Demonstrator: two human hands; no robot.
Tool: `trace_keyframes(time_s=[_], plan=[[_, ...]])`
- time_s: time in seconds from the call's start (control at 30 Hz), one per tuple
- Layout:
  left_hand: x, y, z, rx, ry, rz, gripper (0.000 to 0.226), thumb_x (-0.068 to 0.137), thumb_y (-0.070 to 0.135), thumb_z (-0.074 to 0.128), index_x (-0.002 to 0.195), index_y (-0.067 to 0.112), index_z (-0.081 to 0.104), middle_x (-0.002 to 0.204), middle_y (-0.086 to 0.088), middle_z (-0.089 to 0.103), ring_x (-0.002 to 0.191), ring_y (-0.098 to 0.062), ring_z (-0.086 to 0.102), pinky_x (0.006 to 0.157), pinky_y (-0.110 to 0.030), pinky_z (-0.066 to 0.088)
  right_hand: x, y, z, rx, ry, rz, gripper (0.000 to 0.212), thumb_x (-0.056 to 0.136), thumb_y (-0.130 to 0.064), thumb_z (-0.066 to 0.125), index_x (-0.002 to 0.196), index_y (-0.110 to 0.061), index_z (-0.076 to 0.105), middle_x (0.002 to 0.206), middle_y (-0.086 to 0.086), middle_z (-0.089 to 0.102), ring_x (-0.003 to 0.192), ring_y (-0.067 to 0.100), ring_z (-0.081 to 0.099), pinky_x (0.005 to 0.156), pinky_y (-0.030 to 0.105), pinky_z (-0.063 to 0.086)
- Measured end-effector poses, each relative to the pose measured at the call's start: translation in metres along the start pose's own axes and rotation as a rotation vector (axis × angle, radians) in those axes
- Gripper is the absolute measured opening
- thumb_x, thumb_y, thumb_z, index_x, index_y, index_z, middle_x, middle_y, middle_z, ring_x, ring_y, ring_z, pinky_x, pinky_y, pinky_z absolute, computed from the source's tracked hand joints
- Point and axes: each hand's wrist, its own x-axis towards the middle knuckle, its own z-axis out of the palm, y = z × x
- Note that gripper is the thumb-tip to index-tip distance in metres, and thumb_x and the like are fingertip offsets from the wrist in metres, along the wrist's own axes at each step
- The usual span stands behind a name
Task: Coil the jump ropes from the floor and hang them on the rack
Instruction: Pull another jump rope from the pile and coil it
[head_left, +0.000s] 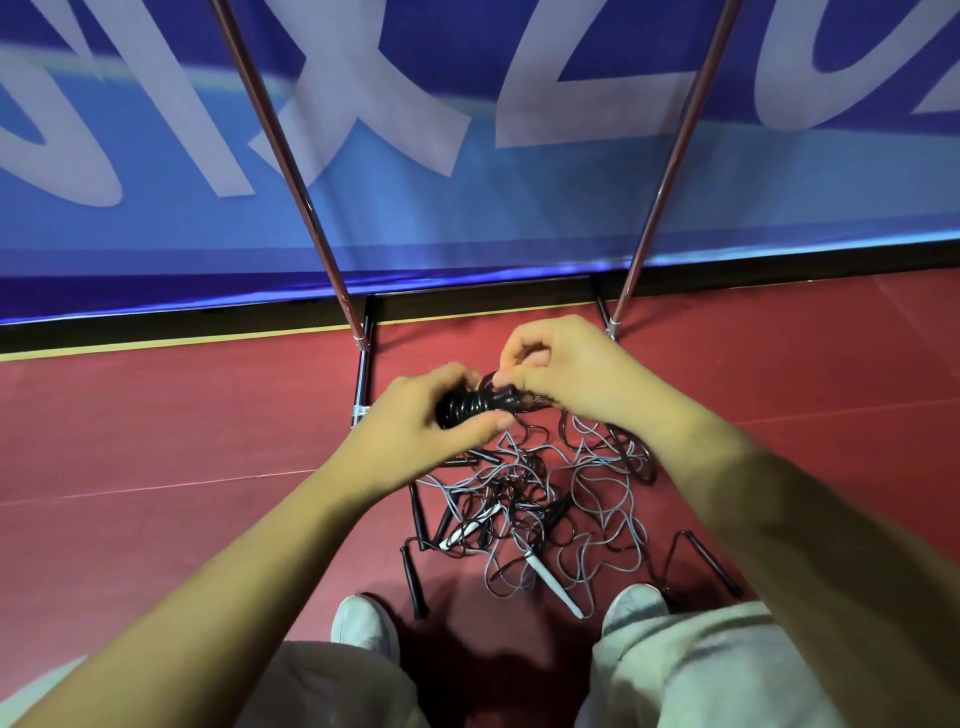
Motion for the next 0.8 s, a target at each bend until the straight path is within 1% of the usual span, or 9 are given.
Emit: trace_keyframes(time_s=[0.13, 0.2, 0.3, 0.37, 0.43, 0.53, 0.6, 0.7, 0.8], plan=[[0.0, 0.015, -0.001, -0.546, 0.034, -0.083, 0.032, 0.091, 0.034, 0.062, 0.121, 0.023, 0.056, 0.074, -0.005, 0.064, 0.057, -0.01, 0.056, 0.053, -0.018, 0.044, 0.002, -0.001, -0.002, 0.022, -0.029, 0.004, 0.011, 0.09, -0.026, 0.069, 0.08, -0.021, 0.07, 0.052, -0.005, 0.062, 0.042, 0.009, 0.043, 0.044, 0.022, 0.033], [0.003, 0.015, 0.002, -0.734, 0.095, -0.162, 0.029, 0.093, 0.038, 0.058, 0.113, 0.017, 0.061, 0.075, -0.007, 0.064, 0.059, -0.018, 0.057, 0.052, -0.023, 0.046, 0.003, -0.003, -0.002, 0.045, -0.023, -0.026, 0.007, 0.091, -0.026, 0.067, 0.091, -0.023, 0.073, 0.055, -0.004, 0.062, 0.044, 0.007, 0.043, 0.047, 0.024, 0.036], [0.007, 0.012, 0.001, -1.087, 0.114, -0.338, 0.037, 0.089, 0.047, 0.058, 0.108, 0.015, 0.06, 0.076, -0.012, 0.061, 0.064, -0.025, 0.053, 0.056, -0.03, 0.048, 0.001, -0.005, 0.0, -0.102, -0.016, -0.091, 0.024, 0.093, -0.016, 0.064, 0.115, -0.024, 0.07, 0.06, -0.007, 0.061, 0.048, -0.002, 0.05, 0.053, 0.011, 0.037], [0.009, 0.009, -0.005, -1.194, 0.09, -0.391, 0.037, 0.086, 0.044, 0.061, 0.109, 0.015, 0.061, 0.078, -0.011, 0.062, 0.068, -0.024, 0.055, 0.059, -0.031, 0.05, 0.0, -0.005, 0.002, -0.174, -0.036, -0.098, 0.026, 0.094, -0.015, 0.062, 0.117, -0.024, 0.068, 0.063, -0.006, 0.061, 0.051, -0.004, 0.052, 0.058, 0.014, 0.041], [0.01, 0.007, -0.01, -1.158, 0.07, -0.377, 0.035, 0.085, 0.034, 0.062, 0.114, 0.016, 0.059, 0.082, -0.012, 0.062, 0.07, -0.024, 0.057, 0.061, -0.031, 0.05, 0.0, -0.002, 0.001, -0.205, -0.011, -0.075, 0.017, 0.094, -0.016, 0.061, 0.108, -0.02, 0.07, 0.06, -0.007, 0.06, 0.05, -0.003, 0.052, 0.06, 0.02, 0.043], [0.012, 0.004, -0.012, -1.019, 0.077, -0.363, 0.023, 0.087, 0.025, 0.062, 0.11, 0.019, 0.062, 0.084, -0.013, 0.064, 0.07, -0.022, 0.057, 0.064, -0.034, 0.045, 0.0, -0.003, -0.004, -0.245, -0.008, -0.047, 0.012, 0.095, -0.019, 0.059, 0.099, -0.017, 0.07, 0.061, -0.005, 0.061, 0.046, -0.003, 0.051, 0.053, 0.016, 0.039], [0.012, 0.007, -0.012, -0.977, 0.122, -0.422, 0.017, 0.091, 0.023, 0.062, 0.107, 0.018, 0.064, 0.082, -0.012, 0.065, 0.066, -0.022, 0.056, 0.059, -0.031, 0.045, -0.001, -0.006, -0.003, -0.31, -0.058, -0.043, 0.012, 0.096, -0.021, 0.059, 0.099, -0.018, 0.07, 0.064, 0.0, 0.063, 0.05, 0.001, 0.05, 0.05, 0.015, 0.037], [0.013, 0.012, -0.014, -0.814, 0.232, -0.493, 0.015, 0.096, 0.02, 0.058, 0.108, 0.017, 0.067, 0.078, -0.011, 0.069, 0.056, -0.019, 0.058, 0.048, -0.023, 0.045, 0.0, -0.01, 0.005, -0.442, -0.124, -0.053, 0.018, 0.097, -0.027, 0.056, 0.096, -0.015, 0.069, 0.071, 0.011, 0.061, 0.06, 0.015, 0.042, 0.058, 0.03, 0.035], [0.013, 0.007, -0.012, -0.533, 0.326, -0.473, 0.015, 0.096, 0.02, 0.062, 0.109, 0.02, 0.069, 0.082, -0.009, 0.07, 0.047, -0.007, 0.056, 0.042, -0.016, 0.04, -0.001, -0.016, 0.007, -0.505, -0.163, -0.094, 0.028, 0.097, -0.027, 0.055, 0.075, -0.009, 0.058, 0.059, 0.003, 0.046, 0.056, 0.015, 0.036, 0.057, 0.033, 0.03]])
